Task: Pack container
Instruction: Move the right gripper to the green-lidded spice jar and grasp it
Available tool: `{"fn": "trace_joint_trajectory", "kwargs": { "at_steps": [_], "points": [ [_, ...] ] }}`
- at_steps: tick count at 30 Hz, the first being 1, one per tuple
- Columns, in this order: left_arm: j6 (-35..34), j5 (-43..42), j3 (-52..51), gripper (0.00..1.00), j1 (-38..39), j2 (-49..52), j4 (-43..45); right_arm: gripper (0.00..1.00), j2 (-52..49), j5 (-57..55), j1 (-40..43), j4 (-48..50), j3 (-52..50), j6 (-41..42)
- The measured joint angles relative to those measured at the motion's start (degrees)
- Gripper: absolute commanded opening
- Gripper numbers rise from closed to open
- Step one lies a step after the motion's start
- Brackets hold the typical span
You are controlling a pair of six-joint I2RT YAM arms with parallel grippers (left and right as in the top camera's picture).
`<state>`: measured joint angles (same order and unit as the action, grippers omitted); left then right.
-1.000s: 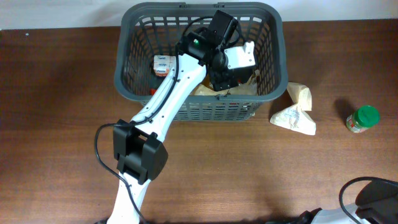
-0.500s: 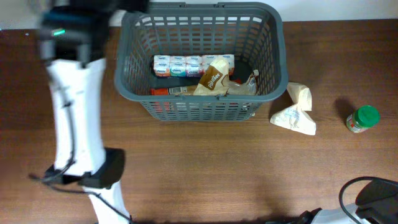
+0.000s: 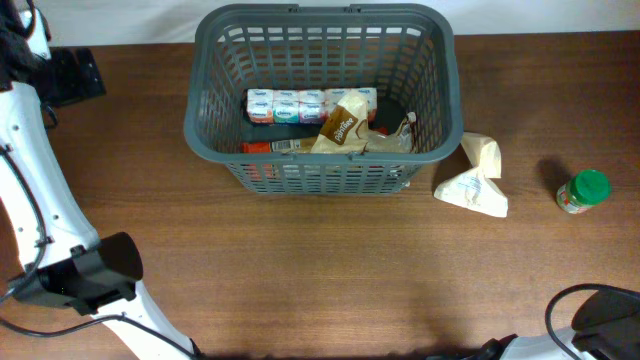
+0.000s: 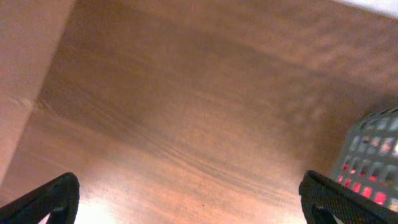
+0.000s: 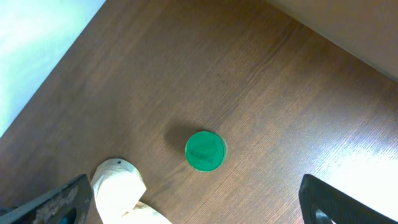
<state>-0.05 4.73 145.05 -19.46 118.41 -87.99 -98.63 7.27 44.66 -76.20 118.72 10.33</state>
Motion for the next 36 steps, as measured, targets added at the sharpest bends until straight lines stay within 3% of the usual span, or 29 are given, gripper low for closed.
{"fn": "trace_joint_trajectory", "kwargs": {
  "at_steps": [10,19,23,28,30,36],
  "points": [
    [-0.09,-0.2,-19.5,0.99,-0.02,0.15,10.12,0.99,0.0,0.07,0.0,2.45,0.0,0.0],
    [-0.09,-0.2,-22.03,0.99,-0.02,0.15,12.22,1.0,0.0,5.97,0.0,7.91,0.0,-0.04],
    [-0.09,-0.2,-22.08,0.99,-0.02,0.15,12.2,0.94,-0.61,5.86,-0.52,6.75,0.0,0.07],
    [-0.22,-0.2,-22.08,0.99,-0.02,0.15,12.22,0.95,-7.61,0.57,-4.55,3.82,0.0,2.05],
    [-0.24,-0.2,-22.08,0.99,-0.02,0.15,12.22,0.95,-15.15,-1.7,-6.54,2.8,-0.13,3.06],
    [-0.22,-0.2,-22.1,0.99,-0.02,0.15,12.22,0.94,-24.83,-3.26,-6.99,0.33,-0.46,3.41]
  ]
}}
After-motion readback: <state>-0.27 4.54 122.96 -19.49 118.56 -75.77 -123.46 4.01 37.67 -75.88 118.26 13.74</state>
